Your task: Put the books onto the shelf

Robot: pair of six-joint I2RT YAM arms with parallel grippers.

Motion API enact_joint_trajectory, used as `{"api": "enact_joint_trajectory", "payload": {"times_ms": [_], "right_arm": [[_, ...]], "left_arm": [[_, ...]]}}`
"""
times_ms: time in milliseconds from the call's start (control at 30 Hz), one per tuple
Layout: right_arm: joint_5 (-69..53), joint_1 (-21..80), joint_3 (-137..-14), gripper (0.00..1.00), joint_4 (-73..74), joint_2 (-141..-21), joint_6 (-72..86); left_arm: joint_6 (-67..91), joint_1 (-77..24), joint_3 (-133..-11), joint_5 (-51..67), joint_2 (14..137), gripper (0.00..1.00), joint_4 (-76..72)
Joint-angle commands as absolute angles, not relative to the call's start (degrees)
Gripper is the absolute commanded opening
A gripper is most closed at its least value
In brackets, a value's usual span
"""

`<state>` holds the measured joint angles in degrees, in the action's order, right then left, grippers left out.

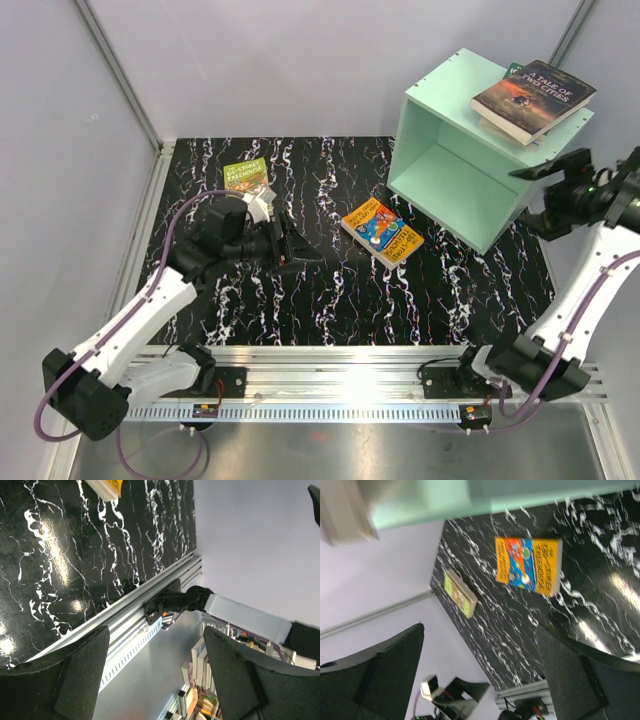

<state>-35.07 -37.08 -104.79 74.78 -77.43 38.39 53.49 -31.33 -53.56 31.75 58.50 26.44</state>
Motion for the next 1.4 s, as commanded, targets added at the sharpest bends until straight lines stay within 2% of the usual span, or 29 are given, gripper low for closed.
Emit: {"api": "enact_joint_trajectory", "payload": {"times_ms": [0,233,300,500,600,633,667,733,800,1000,1367], "right_arm": [[-34.2,-34.7,-95.9,1.00,73.8,-68.9,39.3],[-41.7,-30.5,-68.4,1.00,72.2,-48.9,43.5],[-43.2,-30.1,-64.3,1.00,70.0,-44.1,46.7],[-41.7,-25.8,-56.8,1.00,62.5,-44.7,49.4],[-34.0,-14.1,-56.7,1.00,57.2,-49.5,52.2],[-31.2,-9.7,-58.0,1.00,55.8,-51.5,53.3],[-23.5,1.6,-59.6,1.00,54.8,-53.8,54.5],[-15.0,11.5,-65.6,1.00,54.9,-61.8,55.3],[-9.1,17.0,-68.9,1.00,55.1,-69.2,55.2],[-4.8,17.2,-73.9,1.00,50.0,-82.2,51.0],[6.7,15.6,-107.6,1.00,59.5,-112.7,40.4]], "left_arm": [[50.9,-31.1,-57.3,35.6,61.2,0.78,24.3],[49.2,-31.1,-59.4,35.6,65.4,0.77,25.0],[49.9,-31.1,-58.5,35.4,66.1,0.77,24.3],[52.4,-31.1,-54.4,35.3,66.4,0.76,21.6],[52.6,-31.1,-53.0,34.8,66.0,0.76,21.2],[52.6,-31.1,-52.7,34.6,66.1,0.75,21.4],[52.6,-31.1,-52.6,34.5,65.9,0.75,21.5],[52.4,-31.1,-52.6,34.0,65.8,0.75,22.0],[51.5,-31.0,-53.5,33.5,65.7,0.75,23.8],[48.3,-31.1,-56.2,29.7,62.3,0.75,31.0],[50.4,-31.1,-50.3,23.6,50.5,0.75,38.8]]}}
